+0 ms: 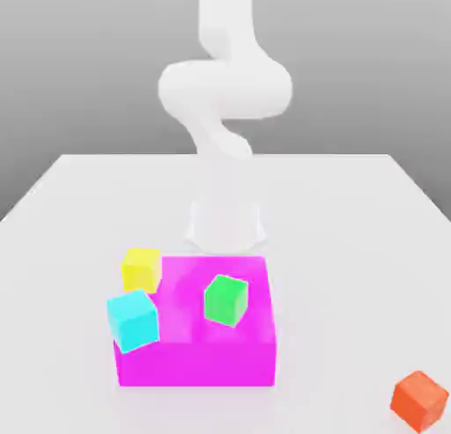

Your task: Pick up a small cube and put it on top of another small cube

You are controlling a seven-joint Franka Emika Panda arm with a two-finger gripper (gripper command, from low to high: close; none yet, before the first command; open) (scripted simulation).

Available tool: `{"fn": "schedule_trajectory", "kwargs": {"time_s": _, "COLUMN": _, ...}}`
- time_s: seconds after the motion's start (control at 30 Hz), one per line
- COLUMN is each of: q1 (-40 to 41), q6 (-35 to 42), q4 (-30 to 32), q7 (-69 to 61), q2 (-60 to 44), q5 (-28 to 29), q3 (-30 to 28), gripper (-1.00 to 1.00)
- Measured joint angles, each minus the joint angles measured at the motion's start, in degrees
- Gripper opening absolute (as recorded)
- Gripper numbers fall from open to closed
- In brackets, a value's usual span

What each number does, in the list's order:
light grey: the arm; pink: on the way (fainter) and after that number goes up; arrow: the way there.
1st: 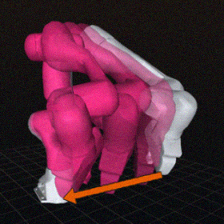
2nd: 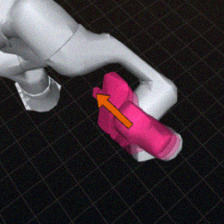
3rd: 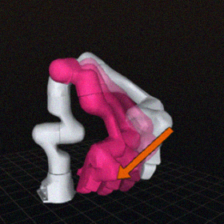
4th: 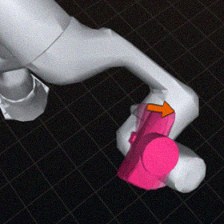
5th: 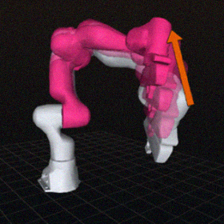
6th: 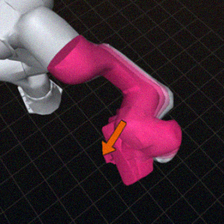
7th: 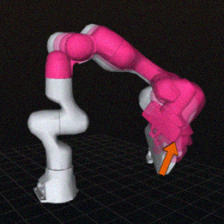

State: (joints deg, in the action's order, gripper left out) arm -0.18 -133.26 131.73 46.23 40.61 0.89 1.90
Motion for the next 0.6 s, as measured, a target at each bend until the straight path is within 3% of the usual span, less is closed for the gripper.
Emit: {"fn": "schedule_trajectory", "kwargs": {"time_s": 0.6, "q1": -4.3, "q6": -10.6, "q4": -0.4, "q7": 4.8, "q2": -37.8, "q5": 9.1, "q3": 11.9, "gripper": 0.0}}
